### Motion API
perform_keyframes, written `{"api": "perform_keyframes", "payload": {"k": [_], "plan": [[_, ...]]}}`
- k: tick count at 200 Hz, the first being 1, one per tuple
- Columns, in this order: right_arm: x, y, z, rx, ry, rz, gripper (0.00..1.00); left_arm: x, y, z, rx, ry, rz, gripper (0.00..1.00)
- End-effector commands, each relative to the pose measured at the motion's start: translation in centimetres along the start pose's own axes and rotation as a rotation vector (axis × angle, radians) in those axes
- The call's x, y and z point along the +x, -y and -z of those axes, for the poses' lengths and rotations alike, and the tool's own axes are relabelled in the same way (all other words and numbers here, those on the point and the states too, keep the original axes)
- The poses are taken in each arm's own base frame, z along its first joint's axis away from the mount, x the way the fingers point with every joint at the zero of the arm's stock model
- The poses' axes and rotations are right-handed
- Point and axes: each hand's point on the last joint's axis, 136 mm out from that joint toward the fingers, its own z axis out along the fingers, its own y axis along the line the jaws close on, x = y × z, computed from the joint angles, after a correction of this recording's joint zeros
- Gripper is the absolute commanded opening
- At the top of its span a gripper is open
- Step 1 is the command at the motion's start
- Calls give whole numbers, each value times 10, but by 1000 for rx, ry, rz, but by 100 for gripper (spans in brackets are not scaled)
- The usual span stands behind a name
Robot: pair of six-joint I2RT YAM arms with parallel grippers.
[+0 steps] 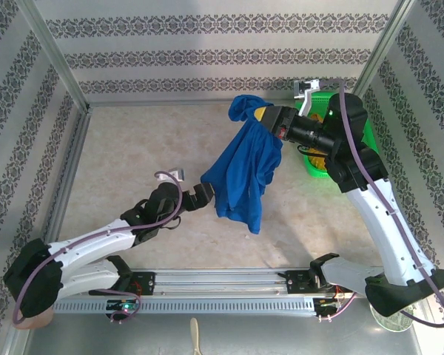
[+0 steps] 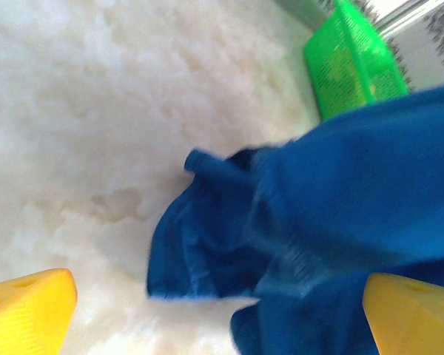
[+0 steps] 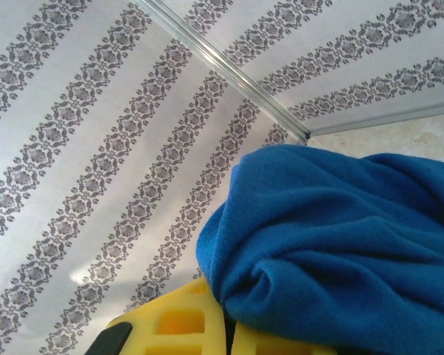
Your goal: Fold the inside-out t-shirt
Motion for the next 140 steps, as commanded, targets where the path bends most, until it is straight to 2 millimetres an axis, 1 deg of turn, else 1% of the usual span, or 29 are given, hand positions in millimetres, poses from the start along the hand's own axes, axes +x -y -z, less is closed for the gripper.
{"api": "perform_keyframes", "payload": {"k": [1, 19, 43, 48, 51, 57, 63, 68, 69, 72, 77, 79, 82, 86, 93, 97, 107, 109, 110, 117, 118, 126, 132, 136, 140], "plan": [[-6, -24, 2, -109, 38, 24, 0, -35, 38, -7, 120, 140, -12, 99], [-6, -25, 1, -126, 40, 12, 0, -35, 49, -25, 158, 120, -17, 99], [-6, -25, -1, -138, 35, 3, 0, -32, 73, -50, 257, 88, -10, 100], [-7, -25, -2, -140, 35, 3, 0, -31, 77, -56, 278, 82, -6, 97], [-7, -25, -2, -140, 33, 4, 0, -32, 81, -58, 293, 81, -5, 95], [-7, -25, -2, -139, 34, 8, 0, -32, 87, -62, 320, 79, -2, 85], [-9, -24, -2, -136, 36, 12, 0, -33, 90, -65, 336, 78, -2, 72], [-11, -21, -1, -129, 42, 11, 0, -35, 92, -65, 346, 83, 0, 56], [-11, -20, -1, -127, 43, 11, 0, -36, 92, -65, 347, 84, 1, 55], [-13, -18, 0, -123, 49, 10, 0, -39, 92, -64, 349, 91, 3, 43], [-15, -13, 0, -111, 54, 5, 0, -45, 91, -61, 352, 106, 4, 24], [-16, -11, 0, -107, 56, 4, 0, -48, 91, -59, 351, 113, 6, 20], [-18, -8, 0, -98, 63, 0, 0, -54, 90, -55, 348, 127, 9, 9], [-19, -1, -1, -84, 65, -7, 0, -62, 88, -49, 344, 149, 14, 0], [-23, 12, -3, -60, 71, -26, 0, -75, 81, -39, 314, 168, 23, 0], [-24, 20, -5, -48, 71, -37, 0, -84, 81, -29, 309, 184, 25, 0], [-26, 46, -13, 2, 71, -68, 0, -103, 78, -8, 273, 199, 22, 0], [-26, 52, -16, 15, 70, -76, 0, -108, 80, -2, 274, 207, 18, 0], [-26, 52, -16, 15, 70, -76, 0, -109, 78, -1, 264, 204, 17, 0], [-27, 75, -26, 57, 66, -95, 0, -120, 81, 16, 243, 211, 2, 0], [-27, 75, -26, 57, 66, -95, 0, -121, 79, 18, 234, 206, -1, 0], [-28, 100, -38, 102, 58, -107, 0, -127, 82, 34, 210, 196, -20, 0], [-28, 121, -48, 143, 48, -120, 13, -131, 83, 44, 195, 186, -26, 0], [-30, 133, -53, 168, 43, -122, 31, -132, 85, 49, 191, 176, -28, 0], [-31, 145, -59, 190, 37, -121, 46, -132, 86, 52, 188, 164, -30, 0]]}}
